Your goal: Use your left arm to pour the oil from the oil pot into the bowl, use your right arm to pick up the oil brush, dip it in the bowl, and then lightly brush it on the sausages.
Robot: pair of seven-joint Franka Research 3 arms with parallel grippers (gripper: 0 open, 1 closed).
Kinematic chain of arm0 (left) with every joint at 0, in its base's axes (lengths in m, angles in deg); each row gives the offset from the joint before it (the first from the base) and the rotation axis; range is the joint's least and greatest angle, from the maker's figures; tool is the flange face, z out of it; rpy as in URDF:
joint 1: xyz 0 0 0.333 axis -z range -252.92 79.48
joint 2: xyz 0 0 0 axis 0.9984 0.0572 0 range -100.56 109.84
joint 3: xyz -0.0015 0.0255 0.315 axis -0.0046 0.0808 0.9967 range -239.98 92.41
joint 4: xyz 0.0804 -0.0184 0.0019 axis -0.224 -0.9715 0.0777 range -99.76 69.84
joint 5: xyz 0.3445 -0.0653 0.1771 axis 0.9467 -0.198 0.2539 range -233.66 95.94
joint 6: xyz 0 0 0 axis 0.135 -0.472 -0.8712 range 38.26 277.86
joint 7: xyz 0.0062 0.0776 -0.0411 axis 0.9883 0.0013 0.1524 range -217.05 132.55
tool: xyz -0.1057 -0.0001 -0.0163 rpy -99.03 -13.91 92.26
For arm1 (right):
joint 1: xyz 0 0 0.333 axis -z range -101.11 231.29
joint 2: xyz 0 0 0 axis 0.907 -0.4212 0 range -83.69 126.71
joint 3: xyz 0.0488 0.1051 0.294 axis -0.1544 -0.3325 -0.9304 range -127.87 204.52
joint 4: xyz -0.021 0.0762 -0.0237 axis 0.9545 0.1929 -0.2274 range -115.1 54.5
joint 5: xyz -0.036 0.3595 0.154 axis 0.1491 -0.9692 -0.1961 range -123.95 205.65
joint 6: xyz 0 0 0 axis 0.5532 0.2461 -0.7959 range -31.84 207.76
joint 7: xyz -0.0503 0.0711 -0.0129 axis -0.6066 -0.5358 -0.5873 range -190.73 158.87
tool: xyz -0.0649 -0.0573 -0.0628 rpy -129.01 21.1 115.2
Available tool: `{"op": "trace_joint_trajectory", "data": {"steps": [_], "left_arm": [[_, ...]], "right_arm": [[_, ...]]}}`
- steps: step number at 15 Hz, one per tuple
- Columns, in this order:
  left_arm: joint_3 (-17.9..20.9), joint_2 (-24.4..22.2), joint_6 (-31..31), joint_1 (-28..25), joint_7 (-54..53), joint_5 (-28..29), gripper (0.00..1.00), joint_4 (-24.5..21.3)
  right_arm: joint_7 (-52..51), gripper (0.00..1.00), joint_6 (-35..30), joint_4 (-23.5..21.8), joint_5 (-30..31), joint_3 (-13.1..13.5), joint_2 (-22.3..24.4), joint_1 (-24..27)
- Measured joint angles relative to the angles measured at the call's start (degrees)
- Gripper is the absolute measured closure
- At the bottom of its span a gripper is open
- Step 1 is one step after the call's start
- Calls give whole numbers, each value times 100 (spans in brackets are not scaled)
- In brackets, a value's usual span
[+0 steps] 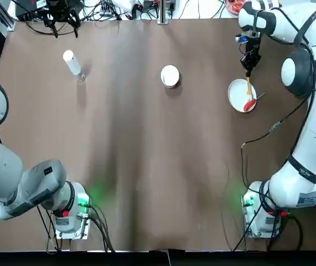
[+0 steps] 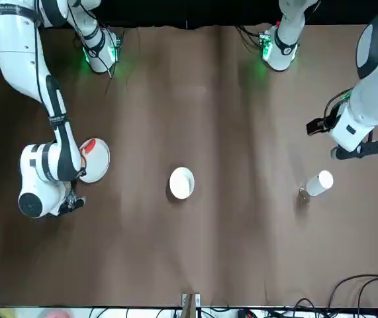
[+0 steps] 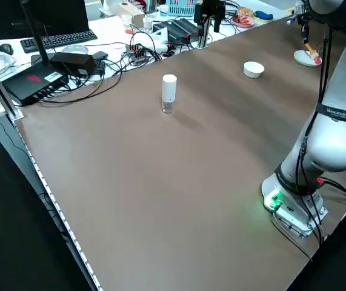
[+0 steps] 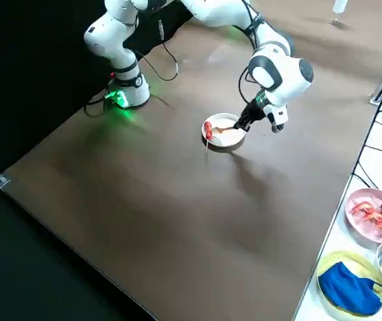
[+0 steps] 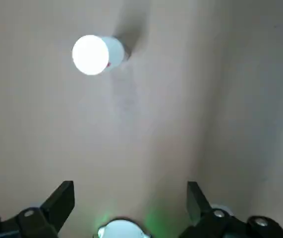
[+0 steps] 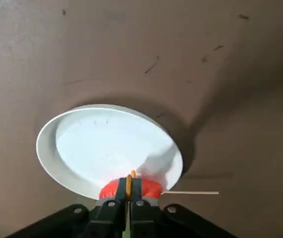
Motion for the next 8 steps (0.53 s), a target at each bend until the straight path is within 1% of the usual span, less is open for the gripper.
{"op": "trace_joint_trajectory", "data": {"steps": [4, 8], "left_arm": [[2, -59, -150, -186, 7, 1, 0, 119], [1, -47, -164, -197, 55, 0, 0, 105]], "right_arm": [[228, 96, -7, -159, 0, -9, -2, -158], [344, 96, -6, -264, -110, -28, -3, -290]]}}
